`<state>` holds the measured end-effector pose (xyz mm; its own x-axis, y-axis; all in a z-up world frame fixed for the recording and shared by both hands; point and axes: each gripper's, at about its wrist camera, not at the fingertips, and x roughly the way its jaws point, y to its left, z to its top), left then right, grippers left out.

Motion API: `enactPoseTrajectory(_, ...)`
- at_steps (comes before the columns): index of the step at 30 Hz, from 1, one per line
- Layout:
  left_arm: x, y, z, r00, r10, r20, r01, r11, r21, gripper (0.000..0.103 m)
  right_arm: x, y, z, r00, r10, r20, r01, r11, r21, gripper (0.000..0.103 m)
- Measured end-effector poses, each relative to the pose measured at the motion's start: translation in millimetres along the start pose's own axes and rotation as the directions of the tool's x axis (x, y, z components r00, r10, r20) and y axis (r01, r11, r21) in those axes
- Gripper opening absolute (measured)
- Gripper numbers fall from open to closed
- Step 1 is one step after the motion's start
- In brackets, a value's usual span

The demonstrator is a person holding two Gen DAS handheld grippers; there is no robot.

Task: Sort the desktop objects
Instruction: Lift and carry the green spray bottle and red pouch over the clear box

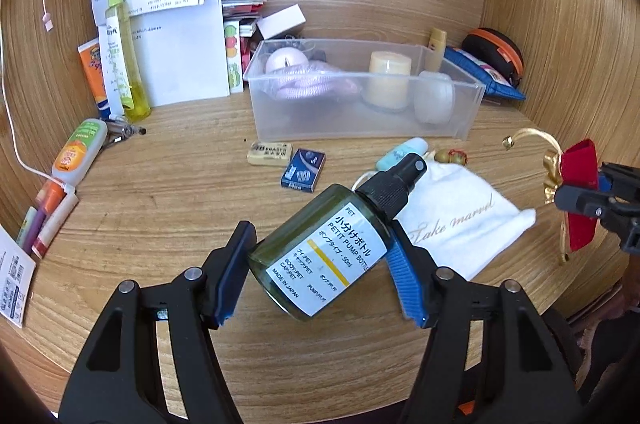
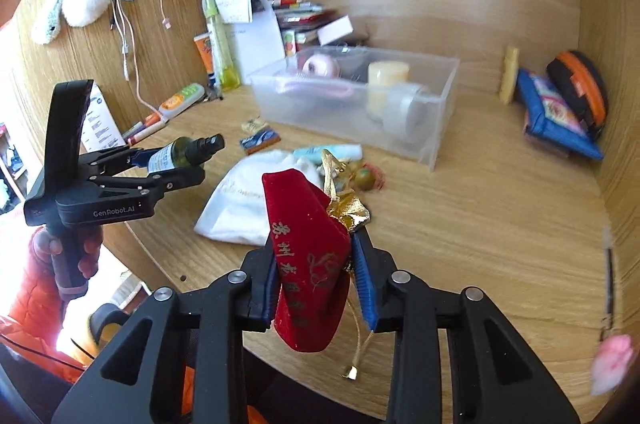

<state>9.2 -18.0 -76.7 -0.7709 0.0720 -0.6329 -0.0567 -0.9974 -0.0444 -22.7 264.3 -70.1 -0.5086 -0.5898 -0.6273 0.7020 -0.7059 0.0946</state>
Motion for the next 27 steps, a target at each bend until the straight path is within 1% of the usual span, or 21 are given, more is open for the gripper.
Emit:
enactPoseTrajectory(5, -3, -1, 13, 0.999, -0.016, 0.029, 0.017, 1.000, -0.011, 0.065, -3, -7, 18, 0.999, -0.045, 0.022, 0.045, 0.999, 0.002, 0.029)
enactPoseTrajectory(8, -5, -2, 21, 0.999, -0.030, 0.040, 0.030, 1.000, -0.007, 0.065, -2, -10, 32, 0.997, -0.057, 0.045, 0.056, 0.998, 0.005, 0.029)
enactPoseTrajectory(12, -8, -4, 34, 0.998, -0.021, 0.055, 0.020, 1.000, 0.021, 0.065, 1, -11, 48, 0.995, -0.072, 0.065, 0.073, 0.997, -0.014, 0.029)
enactPoseTrajectory(17, -11, -3, 51, 0.996, -0.023, 0.082, 0.020, 0.999, 0.029, 0.065, 6, -8, 69, 0.991, -0.090, 0.095, 0.095, 0.994, -0.056, 0.029)
enactPoseTrajectory(27, -4, 2, 91, 0.993, -0.027, 0.118, 0.025, 0.999, 0.021, 0.065, 24, -9, 101, 0.991, -0.082, 0.108, 0.093, 0.991, -0.098, 0.029)
